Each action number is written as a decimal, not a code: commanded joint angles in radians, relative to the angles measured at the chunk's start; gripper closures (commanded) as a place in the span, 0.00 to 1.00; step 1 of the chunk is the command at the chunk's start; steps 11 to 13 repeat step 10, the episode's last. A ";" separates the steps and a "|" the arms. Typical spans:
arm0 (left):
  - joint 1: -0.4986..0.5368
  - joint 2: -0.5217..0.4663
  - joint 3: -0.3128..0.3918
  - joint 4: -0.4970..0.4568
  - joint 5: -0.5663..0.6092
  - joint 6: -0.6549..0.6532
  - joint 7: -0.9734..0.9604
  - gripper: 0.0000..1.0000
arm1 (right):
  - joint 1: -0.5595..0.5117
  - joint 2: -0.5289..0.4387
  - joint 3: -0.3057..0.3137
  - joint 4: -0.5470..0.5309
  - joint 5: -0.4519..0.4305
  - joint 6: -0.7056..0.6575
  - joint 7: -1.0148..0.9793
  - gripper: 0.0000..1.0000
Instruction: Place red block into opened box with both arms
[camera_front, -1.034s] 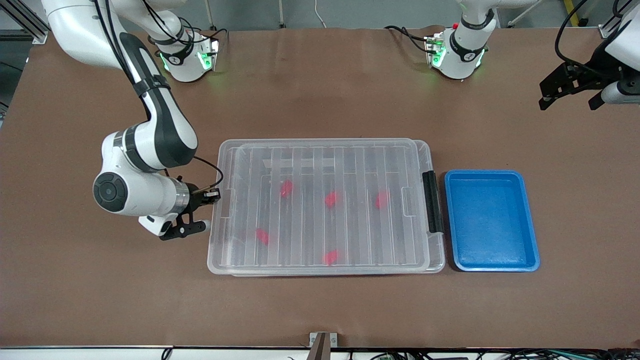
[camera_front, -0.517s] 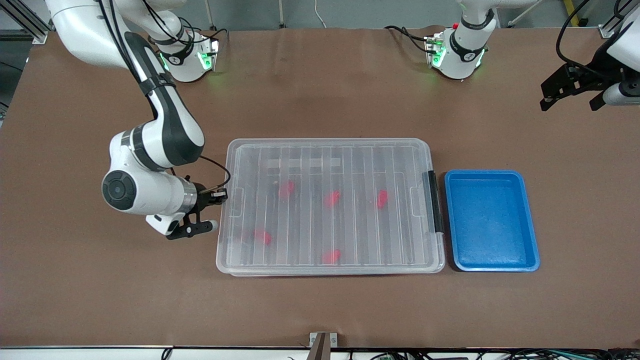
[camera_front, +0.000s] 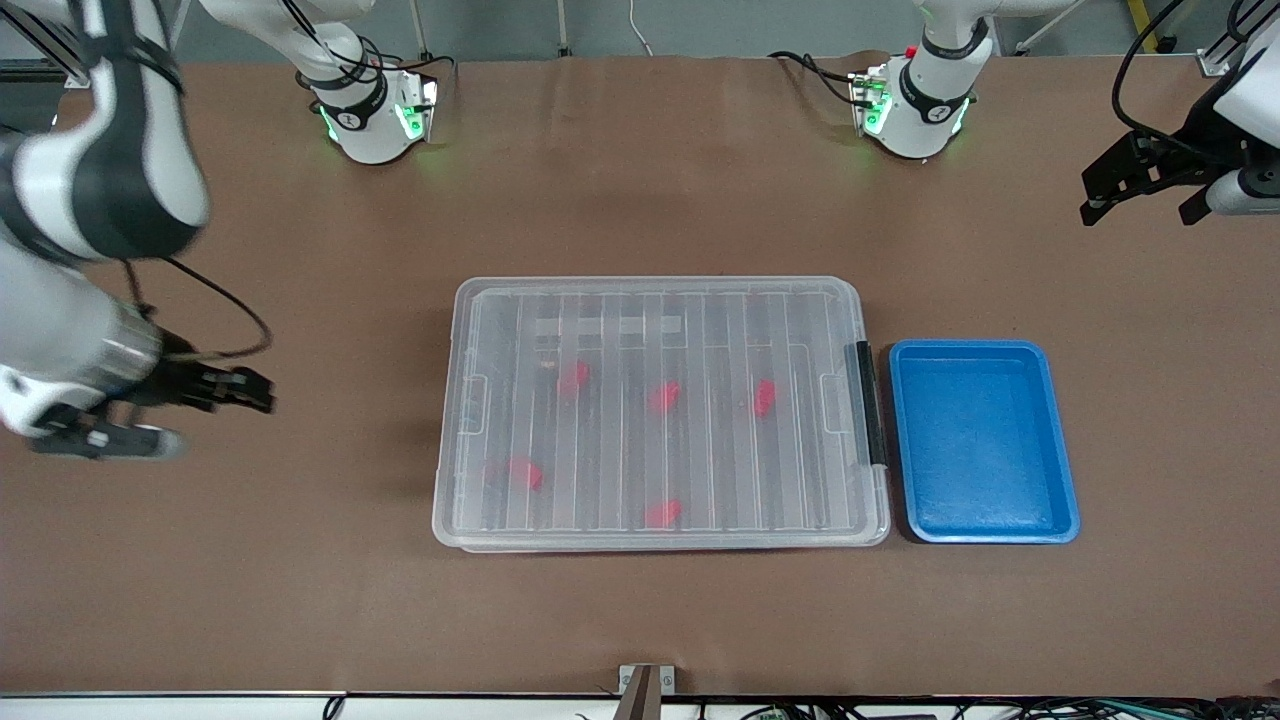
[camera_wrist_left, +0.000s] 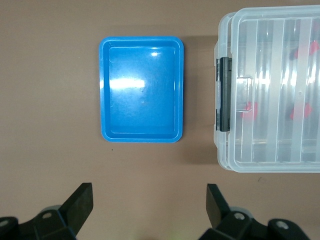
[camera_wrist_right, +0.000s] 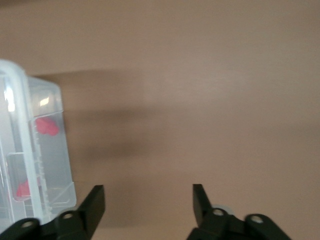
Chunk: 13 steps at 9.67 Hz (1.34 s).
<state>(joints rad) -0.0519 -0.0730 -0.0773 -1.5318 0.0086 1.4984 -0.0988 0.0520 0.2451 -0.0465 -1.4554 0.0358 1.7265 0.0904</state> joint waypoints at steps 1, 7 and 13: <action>-0.008 0.030 0.001 0.002 0.007 -0.001 0.008 0.00 | -0.075 -0.130 -0.004 -0.043 -0.005 -0.066 -0.107 0.00; -0.014 0.044 -0.001 0.002 0.007 -0.004 0.011 0.00 | -0.038 -0.271 -0.121 -0.046 -0.047 -0.232 -0.106 0.00; -0.006 0.039 -0.001 0.021 0.007 -0.009 0.008 0.00 | -0.038 -0.271 -0.121 -0.046 -0.045 -0.240 -0.106 0.00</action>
